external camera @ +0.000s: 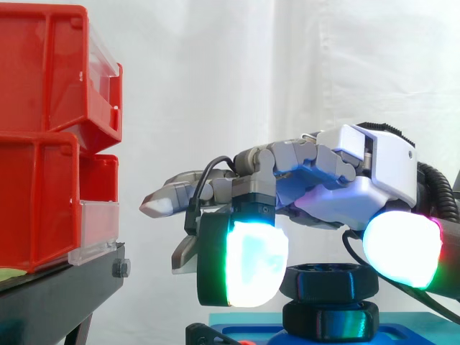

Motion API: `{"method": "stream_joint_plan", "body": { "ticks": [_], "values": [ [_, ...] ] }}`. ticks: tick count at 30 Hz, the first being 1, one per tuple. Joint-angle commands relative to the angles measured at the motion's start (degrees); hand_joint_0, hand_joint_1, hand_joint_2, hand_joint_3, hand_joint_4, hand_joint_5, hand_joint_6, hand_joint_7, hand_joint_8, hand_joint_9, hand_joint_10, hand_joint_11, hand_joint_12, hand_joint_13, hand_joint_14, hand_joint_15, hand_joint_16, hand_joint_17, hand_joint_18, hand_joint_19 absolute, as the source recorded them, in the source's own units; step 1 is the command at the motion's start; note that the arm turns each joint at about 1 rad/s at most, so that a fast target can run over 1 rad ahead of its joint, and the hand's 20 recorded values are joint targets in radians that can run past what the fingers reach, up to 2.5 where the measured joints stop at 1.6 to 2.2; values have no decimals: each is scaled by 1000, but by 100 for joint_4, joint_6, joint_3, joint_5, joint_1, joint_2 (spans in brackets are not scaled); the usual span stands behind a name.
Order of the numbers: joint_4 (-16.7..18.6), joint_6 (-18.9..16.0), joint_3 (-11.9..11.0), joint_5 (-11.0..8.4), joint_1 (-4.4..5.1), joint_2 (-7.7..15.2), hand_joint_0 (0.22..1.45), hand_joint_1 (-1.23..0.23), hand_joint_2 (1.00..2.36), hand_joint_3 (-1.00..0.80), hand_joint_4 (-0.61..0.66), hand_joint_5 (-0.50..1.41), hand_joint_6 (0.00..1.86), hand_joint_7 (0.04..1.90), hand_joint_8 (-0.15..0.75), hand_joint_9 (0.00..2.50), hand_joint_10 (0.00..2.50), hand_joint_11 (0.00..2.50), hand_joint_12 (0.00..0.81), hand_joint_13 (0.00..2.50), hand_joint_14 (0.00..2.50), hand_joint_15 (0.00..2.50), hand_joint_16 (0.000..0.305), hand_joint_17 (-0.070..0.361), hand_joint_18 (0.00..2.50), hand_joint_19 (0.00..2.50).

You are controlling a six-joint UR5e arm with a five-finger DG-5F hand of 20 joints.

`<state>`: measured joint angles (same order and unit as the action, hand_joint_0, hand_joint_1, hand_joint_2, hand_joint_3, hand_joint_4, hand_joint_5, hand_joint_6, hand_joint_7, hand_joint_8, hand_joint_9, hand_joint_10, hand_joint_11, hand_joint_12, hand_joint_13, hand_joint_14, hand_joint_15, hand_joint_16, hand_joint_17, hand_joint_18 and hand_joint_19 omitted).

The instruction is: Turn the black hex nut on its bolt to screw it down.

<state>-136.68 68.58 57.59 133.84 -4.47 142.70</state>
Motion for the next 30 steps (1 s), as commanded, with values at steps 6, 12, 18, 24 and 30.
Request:
{"method": "stream_joint_plan", "body": {
  "ticks": [6, 12, 18, 24, 30],
  "values": [
    [-51, 33, -3, 46, -45, 3, 450, -384, 1000, -500, 109, -127, 522, 1232, 198, 692, 11, 350, 100, 365, 6, 165, 12, 27, 0, 379],
    [-25, 50, -3, 63, -71, 3, 450, -383, 1000, -500, 112, -135, 544, 1199, 196, 690, 13, 346, 100, 369, 6, 166, 12, 27, 0, 379],
    [28, 59, 15, 81, -98, 3, 450, -383, 1000, -500, 117, -138, 555, 1175, 196, 689, 11, 349, 101, 369, 6, 161, 12, 27, 0, 379],
    [160, 59, 24, 151, -168, 12, 450, -382, 1000, -500, 119, -140, 560, 1173, 196, 691, 11, 350, 100, 371, 6, 157, 12, 27, 0, 378],
    [248, 50, 33, 265, -238, 12, 449, -380, 1000, -500, 122, -140, 563, 1162, 197, 690, 11, 349, 100, 369, 6, 163, 12, 27, 0, 378]
  ]
}}
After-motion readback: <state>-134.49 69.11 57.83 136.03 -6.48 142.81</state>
